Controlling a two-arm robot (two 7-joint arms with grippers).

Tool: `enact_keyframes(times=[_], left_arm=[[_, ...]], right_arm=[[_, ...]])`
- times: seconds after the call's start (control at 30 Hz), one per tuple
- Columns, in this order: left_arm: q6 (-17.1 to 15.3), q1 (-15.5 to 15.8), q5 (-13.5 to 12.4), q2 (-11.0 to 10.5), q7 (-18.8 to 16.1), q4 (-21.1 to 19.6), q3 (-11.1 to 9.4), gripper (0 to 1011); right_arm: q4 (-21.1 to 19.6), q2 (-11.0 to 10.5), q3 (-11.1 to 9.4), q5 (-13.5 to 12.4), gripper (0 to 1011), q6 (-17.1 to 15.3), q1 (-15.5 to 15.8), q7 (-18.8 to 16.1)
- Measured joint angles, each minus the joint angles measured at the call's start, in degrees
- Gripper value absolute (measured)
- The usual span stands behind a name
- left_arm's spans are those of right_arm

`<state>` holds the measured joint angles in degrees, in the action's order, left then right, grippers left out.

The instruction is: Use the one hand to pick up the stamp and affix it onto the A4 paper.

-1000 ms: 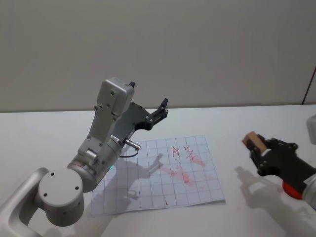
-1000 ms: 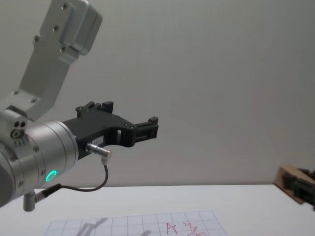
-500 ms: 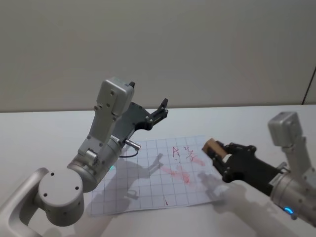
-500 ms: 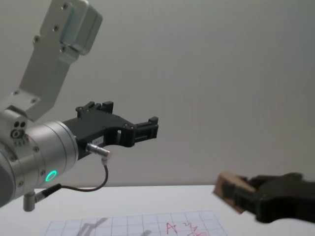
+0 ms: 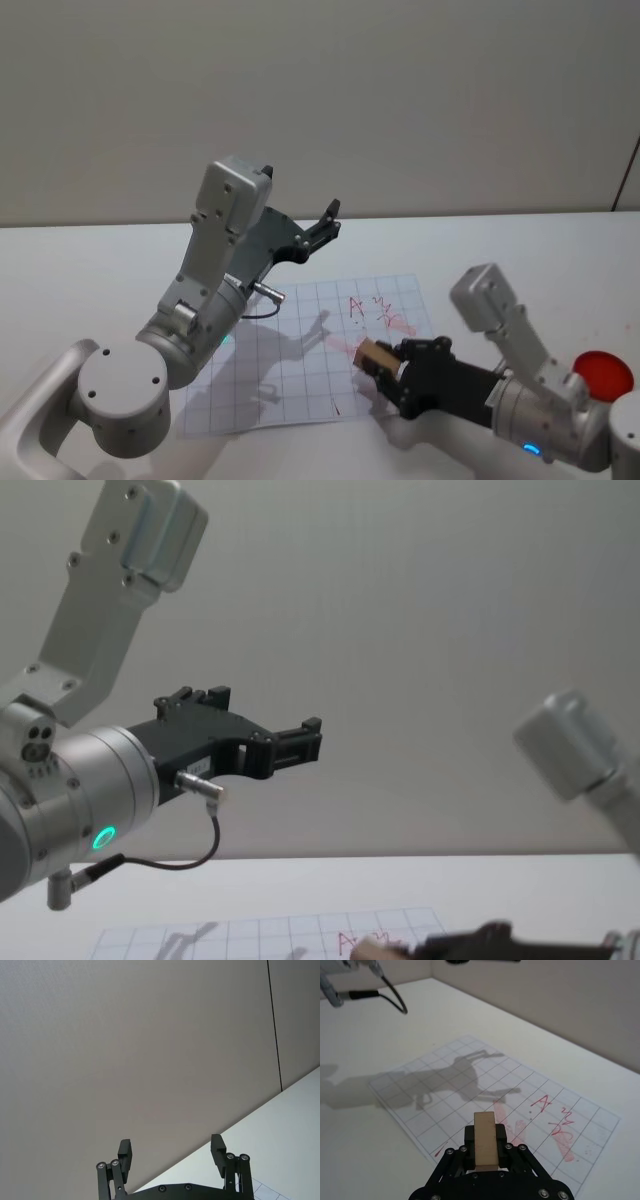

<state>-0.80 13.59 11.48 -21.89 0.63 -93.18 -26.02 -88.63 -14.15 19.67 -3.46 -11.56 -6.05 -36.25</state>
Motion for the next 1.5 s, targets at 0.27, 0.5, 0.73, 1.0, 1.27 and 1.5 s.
enact_keyframes(times=[0.27,0.5,0.73,1.0,1.27,1.5], left_arm=[[0.0,0.0,0.0,0.0,0.0,0.0,0.0,1001],[0.0,0.0,0.0,0.0,0.0,0.0,0.0,1001],[0.0,0.0,0.0,0.0,0.0,0.0,0.0,1001],[0.0,0.0,0.0,0.0,0.0,0.0,0.0,1001],[0.0,0.0,0.0,0.0,0.0,0.0,0.0,1001],[0.0,0.0,0.0,0.0,0.0,0.0,0.0,1001]], right_arm=[[3.8,1.29,1.52,3.44,220,-1.33,-1.53,-1.86],[5.77,2.16,2.28,4.51,220,-1.78,-2.61,-2.09],[7.05,2.89,2.85,4.72,220,-1.8,-3.25,-1.82],[6.76,3.3,3.0,2.42,220,-1.71,-3.55,-0.29],[1.74,2.24,1.03,-2.64,220,-2.29,-3.4,3.48],[-3.38,-0.09,-1.66,-7.24,220,-3.31,-2.39,7.4]])
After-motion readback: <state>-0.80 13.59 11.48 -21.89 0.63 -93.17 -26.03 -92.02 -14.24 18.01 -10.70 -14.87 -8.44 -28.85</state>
